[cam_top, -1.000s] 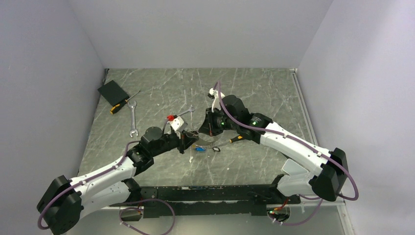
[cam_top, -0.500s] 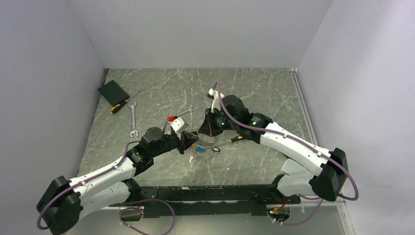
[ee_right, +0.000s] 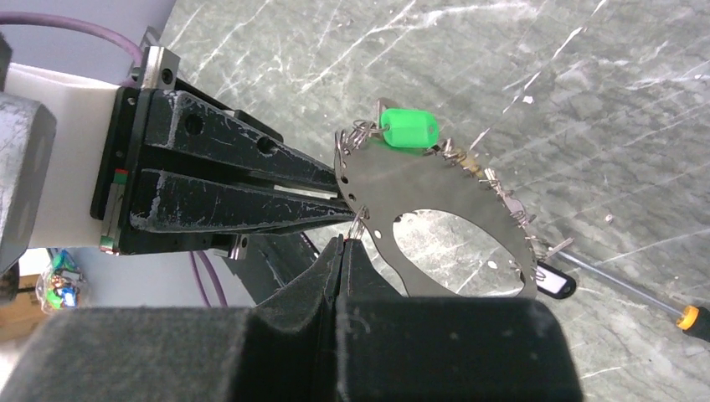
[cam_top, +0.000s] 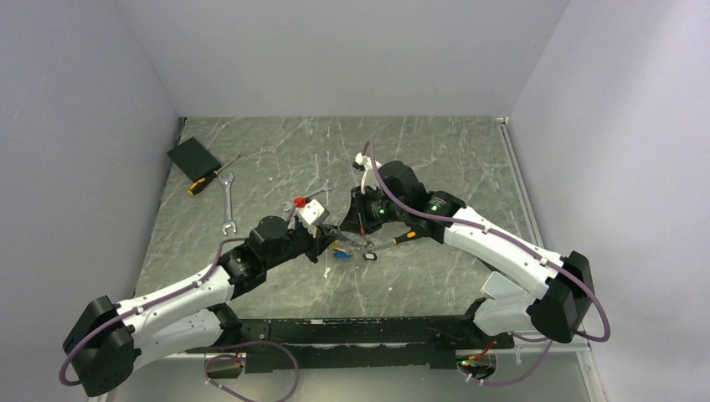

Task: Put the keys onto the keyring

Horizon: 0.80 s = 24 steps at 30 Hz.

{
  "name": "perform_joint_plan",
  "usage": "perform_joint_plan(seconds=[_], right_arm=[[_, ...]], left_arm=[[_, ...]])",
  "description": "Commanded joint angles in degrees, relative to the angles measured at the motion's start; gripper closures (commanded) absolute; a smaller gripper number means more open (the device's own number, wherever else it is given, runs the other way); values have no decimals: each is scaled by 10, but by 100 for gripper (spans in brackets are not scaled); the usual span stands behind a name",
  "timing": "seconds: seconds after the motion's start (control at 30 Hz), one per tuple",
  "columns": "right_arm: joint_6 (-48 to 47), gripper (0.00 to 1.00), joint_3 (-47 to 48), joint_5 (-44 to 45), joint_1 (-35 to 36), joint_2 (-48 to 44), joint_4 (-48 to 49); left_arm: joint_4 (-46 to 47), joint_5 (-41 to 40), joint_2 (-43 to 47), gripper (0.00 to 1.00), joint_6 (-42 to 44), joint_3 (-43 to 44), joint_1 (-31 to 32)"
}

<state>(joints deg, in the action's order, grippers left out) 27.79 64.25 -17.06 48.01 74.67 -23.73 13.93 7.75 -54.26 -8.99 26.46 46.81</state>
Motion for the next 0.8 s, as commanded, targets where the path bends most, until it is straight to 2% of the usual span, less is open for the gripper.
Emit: perform_joint_plan(seconds=[0.0,0.27,0.77], right_arm=[[-3,100,35,-47,-7,10,-21],[0,100,86,-52,-41,69,-99],[20,100,64,-120,-46,110,-111]], left_arm=[[-30,-69,-1,100,37,27,3],[-35,-74,16,100,56,17,27],[21,-76,-24,100,16,-49,65]])
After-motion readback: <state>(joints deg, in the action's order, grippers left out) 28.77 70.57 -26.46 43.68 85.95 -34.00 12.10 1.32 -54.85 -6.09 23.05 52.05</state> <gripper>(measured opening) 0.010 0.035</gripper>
